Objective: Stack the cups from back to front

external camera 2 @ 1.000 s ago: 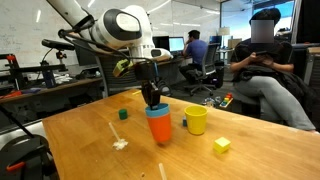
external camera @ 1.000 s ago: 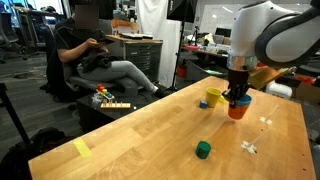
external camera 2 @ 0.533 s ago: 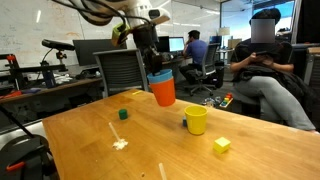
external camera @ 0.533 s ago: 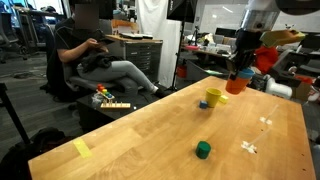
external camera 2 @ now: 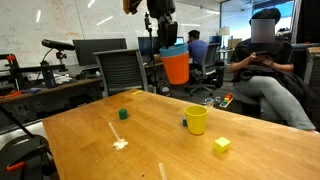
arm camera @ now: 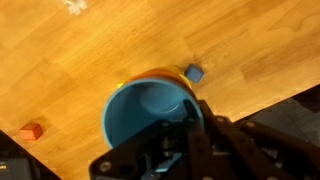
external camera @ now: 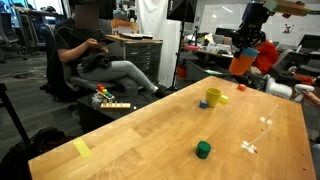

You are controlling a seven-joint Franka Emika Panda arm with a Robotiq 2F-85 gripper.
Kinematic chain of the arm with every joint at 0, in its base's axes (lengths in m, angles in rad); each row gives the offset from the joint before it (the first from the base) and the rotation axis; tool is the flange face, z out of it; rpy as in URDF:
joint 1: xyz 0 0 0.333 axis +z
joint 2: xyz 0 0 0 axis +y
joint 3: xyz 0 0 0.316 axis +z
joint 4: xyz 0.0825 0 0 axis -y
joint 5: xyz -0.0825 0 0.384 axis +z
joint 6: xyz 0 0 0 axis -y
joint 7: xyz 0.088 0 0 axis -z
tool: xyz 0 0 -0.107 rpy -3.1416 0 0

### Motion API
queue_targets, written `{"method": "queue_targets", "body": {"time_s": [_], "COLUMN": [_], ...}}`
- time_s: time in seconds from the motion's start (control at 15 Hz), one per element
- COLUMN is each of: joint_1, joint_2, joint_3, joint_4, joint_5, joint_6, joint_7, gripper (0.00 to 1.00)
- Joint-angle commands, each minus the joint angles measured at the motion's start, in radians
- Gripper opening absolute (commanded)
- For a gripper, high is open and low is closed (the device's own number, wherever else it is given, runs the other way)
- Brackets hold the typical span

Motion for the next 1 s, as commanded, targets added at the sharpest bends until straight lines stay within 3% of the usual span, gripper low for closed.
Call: {"method": "queue_targets", "body": {"time_s": [0.0, 0.93], "joint_1": [-0.026, 0.0], "joint_2": [0.109, 0.395], "joint_3": [-0.006, -0.002], "joint_4": [0.171, 0.43], "joint_5": [0.065, 0.048], "joint_6": [-0.094, -0.114], "joint_7": [-0.008, 0.081], "gripper": [0.02, 0.02]}}
